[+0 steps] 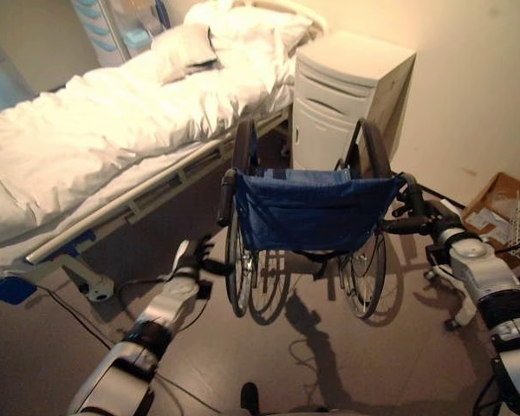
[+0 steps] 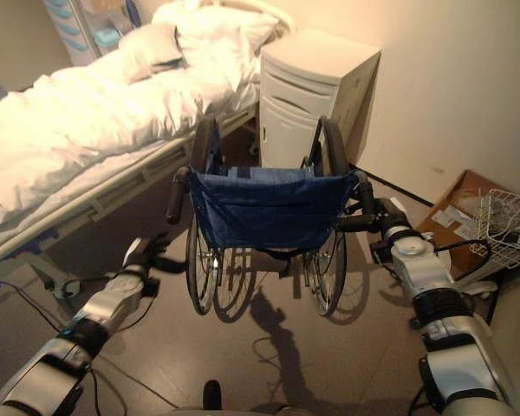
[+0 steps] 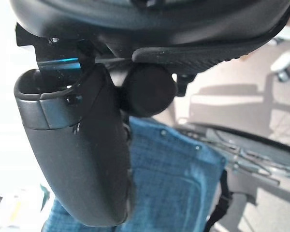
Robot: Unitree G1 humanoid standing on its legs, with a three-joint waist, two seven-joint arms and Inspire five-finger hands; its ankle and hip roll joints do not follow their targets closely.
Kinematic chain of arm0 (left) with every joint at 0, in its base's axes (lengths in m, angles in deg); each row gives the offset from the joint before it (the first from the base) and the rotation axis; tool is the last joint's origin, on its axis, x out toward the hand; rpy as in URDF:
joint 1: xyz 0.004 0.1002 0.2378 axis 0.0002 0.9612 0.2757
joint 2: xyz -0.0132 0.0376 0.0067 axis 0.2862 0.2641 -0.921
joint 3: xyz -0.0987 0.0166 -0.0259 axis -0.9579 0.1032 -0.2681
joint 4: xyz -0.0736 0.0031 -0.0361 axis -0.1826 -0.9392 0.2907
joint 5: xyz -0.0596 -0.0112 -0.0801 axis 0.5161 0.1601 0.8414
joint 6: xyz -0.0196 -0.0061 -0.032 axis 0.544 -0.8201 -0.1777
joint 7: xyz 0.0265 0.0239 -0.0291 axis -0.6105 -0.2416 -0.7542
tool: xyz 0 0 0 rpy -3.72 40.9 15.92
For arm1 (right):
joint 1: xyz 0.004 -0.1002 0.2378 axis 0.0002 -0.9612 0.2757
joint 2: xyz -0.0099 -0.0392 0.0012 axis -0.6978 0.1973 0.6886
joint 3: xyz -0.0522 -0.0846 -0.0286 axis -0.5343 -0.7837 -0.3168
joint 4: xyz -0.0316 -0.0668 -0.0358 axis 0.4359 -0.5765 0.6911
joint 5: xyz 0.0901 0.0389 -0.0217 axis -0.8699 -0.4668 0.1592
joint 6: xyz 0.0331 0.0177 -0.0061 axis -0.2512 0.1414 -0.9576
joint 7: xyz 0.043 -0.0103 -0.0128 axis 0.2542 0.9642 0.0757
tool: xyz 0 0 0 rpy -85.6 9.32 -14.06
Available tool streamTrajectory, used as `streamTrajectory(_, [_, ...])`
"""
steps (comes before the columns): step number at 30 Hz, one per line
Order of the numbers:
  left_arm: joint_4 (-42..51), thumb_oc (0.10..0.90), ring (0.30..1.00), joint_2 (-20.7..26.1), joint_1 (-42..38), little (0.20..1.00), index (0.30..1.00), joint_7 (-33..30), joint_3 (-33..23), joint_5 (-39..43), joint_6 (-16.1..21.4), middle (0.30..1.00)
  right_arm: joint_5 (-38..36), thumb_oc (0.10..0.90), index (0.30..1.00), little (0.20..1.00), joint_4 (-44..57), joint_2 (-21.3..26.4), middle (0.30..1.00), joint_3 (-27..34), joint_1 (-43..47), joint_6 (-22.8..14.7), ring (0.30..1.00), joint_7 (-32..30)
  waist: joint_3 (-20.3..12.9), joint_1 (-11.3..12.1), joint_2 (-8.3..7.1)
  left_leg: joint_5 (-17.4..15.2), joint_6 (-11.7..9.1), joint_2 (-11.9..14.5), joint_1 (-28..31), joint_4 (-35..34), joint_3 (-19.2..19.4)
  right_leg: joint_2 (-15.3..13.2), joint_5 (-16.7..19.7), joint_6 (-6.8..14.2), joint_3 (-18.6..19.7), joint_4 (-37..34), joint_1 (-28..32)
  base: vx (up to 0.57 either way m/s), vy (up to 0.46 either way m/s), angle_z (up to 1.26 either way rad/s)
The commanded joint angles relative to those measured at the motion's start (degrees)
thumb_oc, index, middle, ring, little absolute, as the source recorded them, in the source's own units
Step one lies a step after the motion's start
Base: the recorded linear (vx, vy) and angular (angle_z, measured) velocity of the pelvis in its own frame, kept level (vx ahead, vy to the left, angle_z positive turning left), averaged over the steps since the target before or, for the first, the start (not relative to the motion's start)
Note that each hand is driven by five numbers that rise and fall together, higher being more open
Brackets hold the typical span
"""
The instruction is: Push the wheelchair next to the bed
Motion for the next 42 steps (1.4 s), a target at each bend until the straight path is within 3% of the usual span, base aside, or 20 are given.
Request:
streamTrajectory(1, [3.7,0.8,0.9,6.8,-5.4,0.9,0.9,5.3,-5.1,2.8,2.3,0.9,1.0,0.8,0.9,0.9,2.5,1.0,0.9,-4.7,-2.6,-3.5,0.9,3.0,-2.0,2.9,0.5,-8.5,-0.5,-1.2,5.0,2.9,0.9,-2.6,6.3,3.1,4.6,3.1,-6.4,-0.02,0.022,0.16])
streamTrajectory(2, [4.4,0.8,0.9,9.6,-6.6,0.9,0.9,9.4,-5.8,5.5,0.1,0.9,0.1,0.8,0.9,0.9,2.2,4.0,0.9,-4.1,-1.1,-2.9,0.9,4.1,-2.2,2.8,0.61,-8.3,-0.6,-1.2,5.2,2.6,1.0,-2.5,6.4,3.1,4.6,2.7,-6.1,-0.01,0.014,0.13])
streamTrajectory(5, [3.8,0.8,0.9,12.8,-8.6,0.9,0.9,12.8,-6.3,10.6,-1.0,0.9,-0.9,0.8,0.9,0.9,1.0,7.3,0.9,-4.2,1.2,-2.0,0.9,5.0,-2.5,2.8,0.82,-8.2,-0.8,-1.1,5.5,2.2,1.2,-2.4,6.4,3.2,4.5,2.4,-5.8,-0.01,0.023,0.2])
streamTrajectory(6, [2.3,0.8,0.9,14.8,-10.7,0.9,0.9,14.7,-6.3,16.0,-1.9,0.9,-2.8,0.8,0.9,0.9,-0.4,9.4,0.9,-4.9,3.2,-1.6,0.9,5.2,-2.8,2.7,1.01,-8.2,-0.8,-1.1,5.7,2.0,1.4,-2.3,6.4,3.2,4.4,2.1,-5.6,0.0,0.018,0.16])
streamTrajectory(11, [-2.0,0.8,0.9,18.4,-14.0,0.9,0.9,15.8,-7.1,25.5,-2.3,0.9,-9.8,0.8,0.9,0.9,-3.3,12.4,0.9,-5.2,6.8,-1.5,0.9,5.0,-3.4,2.5,1.4,-8.4,-0.9,-1.2,6.2,1.7,1.7,-2.2,6.2,3.2,4.4,1.6,-4.9,0.0,0.004,0.02])
streamTrajectory(15, [-5.5,0.8,0.9,20.3,-13.8,0.9,0.9,16.1,-9.0,29.9,-0.6,0.9,-20.8,0.8,0.9,0.9,-3.1,14.0,0.9,-3.4,7.8,-1.5,0.9,6.4,-4.0,2.2,1.39,-8.5,-0.9,-1.5,6.3,1.3,1.7,-1.8,5.9,2.9,4.4,1.2,-4.6,0.0,0.0,0.0])
streamTrajectory(22, [-8.4,0.8,0.9,17.4,-7.5,0.9,0.9,18.5,-12.6,26.4,0.0,0.9,-31.3,0.8,0.9,0.9,-0.6,13.5,0.9,5.0,0.3,0.3,0.9,12.1,-4.8,1.2,0.77,-9.0,-0.6,-1.8,6.2,0.9,2.0,-1.3,5.2,2.8,4.8,1.0,-4.8,0.0,-0.008,0.02])
streamTrajectory(28, [-8.7,0.8,0.9,10.7,-0.5,0.9,0.9,17.3,-13.7,22.9,0.7,0.9,-38.0,0.8,0.9,0.9,1.2,9.7,0.9,13.1,-8.9,1.2,0.9,15.4,-5.0,0.3,0.14,-9.5,-0.3,-1.8,6.8,0.8,2.8,-0.8,5.1,2.8,5.6,0.9,-4.7,0.0,-0.035,0.03])
streamTrajectory(33, [-9.3,0.8,0.9,6.9,2.4,0.9,0.9,15.5,-13.1,20.6,2.2,0.9,-39.7,0.8,0.9,0.9,1.1,8.9,0.9,16.5,-12.1,0.7,0.9,16.1,-5.0,-0.3,-0.31,-9.7,-0.2,-1.6,7.1,1.1,3.5,-0.4,5.1,2.8,6.4,0.9,-4.6,0.01,-0.03,-0.11])
streamTrajectory(42, [-13.9,0.8,0.9,3.9,7.0,0.9,0.9,14.5,-15.7,18.4,4.6,0.9,-40.4,0.8,0.9,0.9,2.2,13.1,0.9,23.0,-15.4,2.8,0.9,17.5,-5.0,-1.8,-1.22,-9.9,-0.5,-1.2,6.9,1.6,5.2,0.1,4.9,2.6,7.3,1.1,-5.2,-0.01,-0.015,-0.07])
